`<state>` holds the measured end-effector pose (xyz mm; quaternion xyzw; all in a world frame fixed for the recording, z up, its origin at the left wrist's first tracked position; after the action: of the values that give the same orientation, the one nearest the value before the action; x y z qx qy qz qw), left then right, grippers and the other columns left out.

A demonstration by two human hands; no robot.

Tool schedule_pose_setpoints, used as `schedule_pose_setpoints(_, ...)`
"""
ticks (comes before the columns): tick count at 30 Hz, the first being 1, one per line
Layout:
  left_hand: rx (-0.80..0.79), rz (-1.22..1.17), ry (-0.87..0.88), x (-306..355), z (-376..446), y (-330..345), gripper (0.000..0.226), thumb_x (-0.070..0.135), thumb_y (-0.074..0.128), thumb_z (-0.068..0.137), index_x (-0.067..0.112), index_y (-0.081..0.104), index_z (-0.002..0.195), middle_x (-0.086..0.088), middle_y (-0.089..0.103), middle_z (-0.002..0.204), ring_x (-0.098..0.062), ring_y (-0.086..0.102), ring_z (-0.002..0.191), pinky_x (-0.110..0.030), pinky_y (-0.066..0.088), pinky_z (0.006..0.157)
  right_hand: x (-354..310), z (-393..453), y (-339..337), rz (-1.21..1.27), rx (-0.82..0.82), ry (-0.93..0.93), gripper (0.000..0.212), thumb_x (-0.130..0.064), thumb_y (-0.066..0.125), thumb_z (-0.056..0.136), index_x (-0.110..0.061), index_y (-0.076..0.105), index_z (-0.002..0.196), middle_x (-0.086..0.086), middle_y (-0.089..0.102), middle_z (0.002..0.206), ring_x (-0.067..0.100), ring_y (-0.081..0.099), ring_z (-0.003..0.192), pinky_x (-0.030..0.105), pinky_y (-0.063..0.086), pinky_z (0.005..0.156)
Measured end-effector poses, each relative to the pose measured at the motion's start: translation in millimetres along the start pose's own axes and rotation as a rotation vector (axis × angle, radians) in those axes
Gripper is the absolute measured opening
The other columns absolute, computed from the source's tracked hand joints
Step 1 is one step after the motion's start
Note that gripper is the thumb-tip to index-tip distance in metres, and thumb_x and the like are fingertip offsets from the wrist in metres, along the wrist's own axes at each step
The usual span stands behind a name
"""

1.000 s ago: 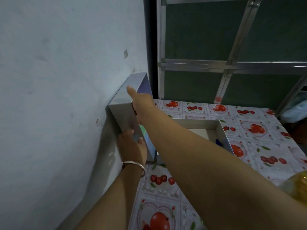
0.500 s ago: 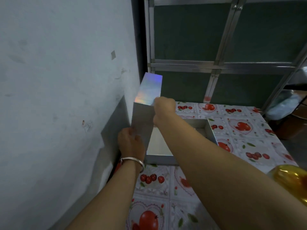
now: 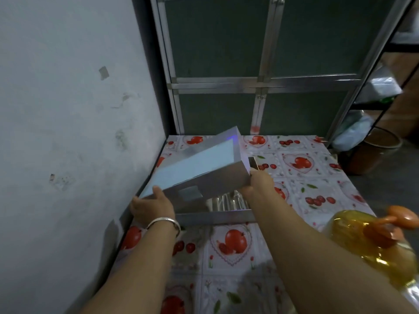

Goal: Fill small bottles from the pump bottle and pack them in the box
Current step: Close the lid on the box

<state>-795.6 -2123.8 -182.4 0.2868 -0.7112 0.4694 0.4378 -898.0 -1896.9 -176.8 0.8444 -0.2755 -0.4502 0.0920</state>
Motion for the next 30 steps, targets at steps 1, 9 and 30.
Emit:
schedule_pose_setpoints(1,-0.006,-0.017,-0.029,-4.6,3.0,3.8,0.064,0.035,0.05,0.09,-0.007,0.033,0.136,-0.027,0.036,0.142,-0.042,0.035,0.13,-0.048,0.029,0.11,1.5,11.0,-7.7,0.008,0.01,0.004,0.041,-0.005,0.032,0.098,-0.001,0.039,0.138,0.02,0.047,0.14,0.035,0.049,0.125,0.042,0.045,0.097)
schedule_pose_setpoints(9,-0.067,-0.255,-0.213,-22.8,20.6,29.1,0.062,0.038,0.048,0.089,0.005,0.034,0.139,-0.018,0.044,0.14,-0.036,0.045,0.125,-0.043,0.037,0.106,9.8,33.4,-29.4,0.043,-0.071,0.038,0.046,-0.043,0.06,0.087,-0.007,0.061,0.115,0.014,0.069,0.11,0.033,0.067,0.097,0.048,0.055,0.086)
schedule_pose_setpoints(30,-0.08,-0.419,-0.119,-21.9,-28.2,29.9,0.042,0.021,0.057,0.084,0.01,0.044,0.123,-0.013,0.055,0.124,-0.031,0.057,0.107,-0.031,0.045,0.075,-6.3,34.3,-70.9,-0.309,0.111,-0.064,0.022,-0.039,0.054,0.08,-0.018,0.052,0.075,0.006,0.051,0.089,0.021,0.047,0.083,0.032,0.038,0.071)
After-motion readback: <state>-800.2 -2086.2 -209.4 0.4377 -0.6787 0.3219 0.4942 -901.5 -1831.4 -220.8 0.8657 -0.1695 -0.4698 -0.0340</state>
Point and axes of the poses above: each hand's wrist, its own z-axis towards the middle knuckle, its own y-axis out of the palm, x = y × z, the point moved 6 cm from there along z, towards the middle knuckle
